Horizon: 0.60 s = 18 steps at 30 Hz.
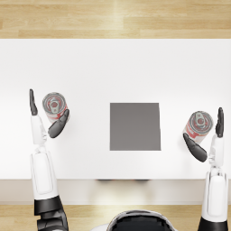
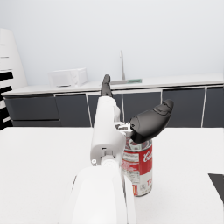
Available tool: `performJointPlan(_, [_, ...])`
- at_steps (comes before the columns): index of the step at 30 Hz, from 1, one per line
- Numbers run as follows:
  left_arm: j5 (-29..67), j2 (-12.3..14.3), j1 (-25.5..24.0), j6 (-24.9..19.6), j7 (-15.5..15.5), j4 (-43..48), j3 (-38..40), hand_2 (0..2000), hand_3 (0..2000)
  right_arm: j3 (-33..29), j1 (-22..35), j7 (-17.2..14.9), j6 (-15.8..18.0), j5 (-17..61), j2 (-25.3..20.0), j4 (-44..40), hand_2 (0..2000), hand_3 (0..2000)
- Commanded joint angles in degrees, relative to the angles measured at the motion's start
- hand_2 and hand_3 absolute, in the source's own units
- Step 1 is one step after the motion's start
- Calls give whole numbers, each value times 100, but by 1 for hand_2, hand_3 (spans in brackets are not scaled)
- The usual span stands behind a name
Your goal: Pick up the red can on the left and place it in the middle, then pick up the red can on the right and place it on top of the can in the middle
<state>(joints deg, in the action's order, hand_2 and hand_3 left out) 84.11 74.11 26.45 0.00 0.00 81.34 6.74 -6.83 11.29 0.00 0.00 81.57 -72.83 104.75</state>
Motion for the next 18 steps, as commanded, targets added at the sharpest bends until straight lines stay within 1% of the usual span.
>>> performJointPlan(1, [1, 9, 119, 0, 0, -652, -4, 0, 0, -90, -44, 0, 0, 1, -12, -395, 0, 0])
performJointPlan(12, [4, 124, 362, 0, 0, -2010, -222, 0, 0, -52, -102, 0, 0, 3, -113, -1574, 0, 0])
performJointPlan(16, [4, 167, 448, 0, 0, -2621, -284, 0, 0, 90, 20, 0, 0, 2, -152, -2128, 0, 0])
performJointPlan(18, [4, 189, 543, 0, 0, -2889, -273, 0, 0, 145, 77, 0, 0, 2, -174, -2244, 0, 0])
